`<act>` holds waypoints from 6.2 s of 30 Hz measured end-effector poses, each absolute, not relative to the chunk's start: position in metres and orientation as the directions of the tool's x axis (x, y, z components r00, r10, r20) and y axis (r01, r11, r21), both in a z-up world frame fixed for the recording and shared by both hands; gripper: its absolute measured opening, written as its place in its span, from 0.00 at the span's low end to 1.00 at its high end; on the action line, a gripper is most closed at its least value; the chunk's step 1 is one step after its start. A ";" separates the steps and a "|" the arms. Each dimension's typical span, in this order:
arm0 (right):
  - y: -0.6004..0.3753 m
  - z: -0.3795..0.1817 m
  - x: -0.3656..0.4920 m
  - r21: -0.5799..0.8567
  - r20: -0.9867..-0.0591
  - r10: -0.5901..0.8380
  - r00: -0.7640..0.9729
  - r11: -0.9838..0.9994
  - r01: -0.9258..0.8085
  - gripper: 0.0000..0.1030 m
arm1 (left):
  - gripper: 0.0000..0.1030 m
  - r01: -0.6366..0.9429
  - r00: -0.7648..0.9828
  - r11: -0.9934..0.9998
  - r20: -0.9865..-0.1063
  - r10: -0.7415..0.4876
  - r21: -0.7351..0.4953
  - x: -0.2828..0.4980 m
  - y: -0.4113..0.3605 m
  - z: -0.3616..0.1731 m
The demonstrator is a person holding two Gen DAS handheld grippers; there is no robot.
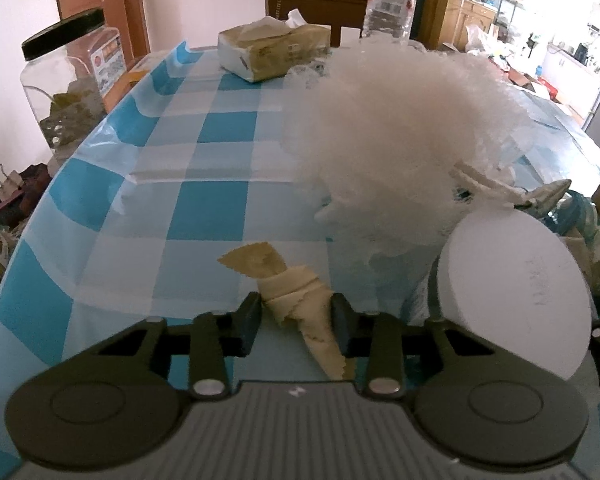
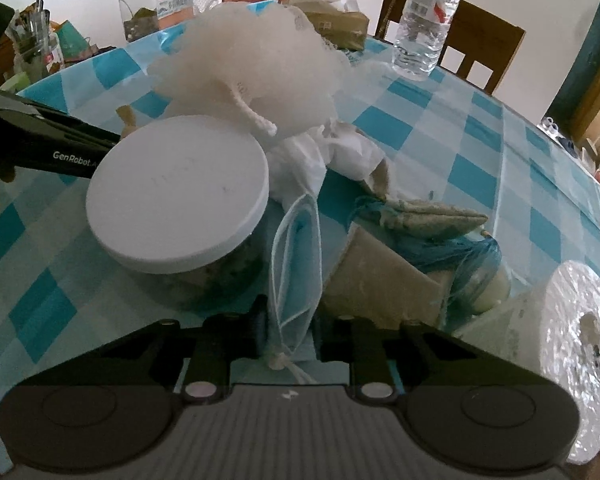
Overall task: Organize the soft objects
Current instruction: 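Grasp the second light-blue face mask with the right gripper while the left holds the strip, then carry the mask and strip to the cardboard box and release the mask, then lower the beige strip into the box and open the left gripper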
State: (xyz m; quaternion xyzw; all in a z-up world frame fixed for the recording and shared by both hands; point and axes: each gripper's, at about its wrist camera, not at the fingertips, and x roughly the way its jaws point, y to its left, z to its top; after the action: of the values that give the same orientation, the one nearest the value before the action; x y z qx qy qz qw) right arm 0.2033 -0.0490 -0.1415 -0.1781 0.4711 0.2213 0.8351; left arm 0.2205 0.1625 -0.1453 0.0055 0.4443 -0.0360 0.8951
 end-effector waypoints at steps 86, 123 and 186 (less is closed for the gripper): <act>-0.058 -0.108 0.168 -0.078 -0.849 0.173 0.499 0.893 -0.444 0.24 | 0.34 0.231 0.544 0.973 -0.825 -0.151 -0.026 0.148 0.167 -0.090; -0.295 -0.028 0.091 -0.097 -0.806 0.088 0.586 0.956 -0.276 0.25 | 0.34 0.620 0.424 0.783 -0.820 -0.385 -0.048 0.104 -0.086 -0.038; -0.318 -0.027 0.094 -0.065 -0.749 0.099 0.655 0.973 -0.221 1.00 | 0.98 0.393 0.673 0.917 -0.700 -0.239 0.064 0.108 -0.131 -0.025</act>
State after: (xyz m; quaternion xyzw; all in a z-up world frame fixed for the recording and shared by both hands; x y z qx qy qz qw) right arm 0.0938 -0.3177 -0.0269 -0.0752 0.4056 0.0883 0.9066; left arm 0.1083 -0.1311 -0.0253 0.1053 0.3651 -0.1741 0.9085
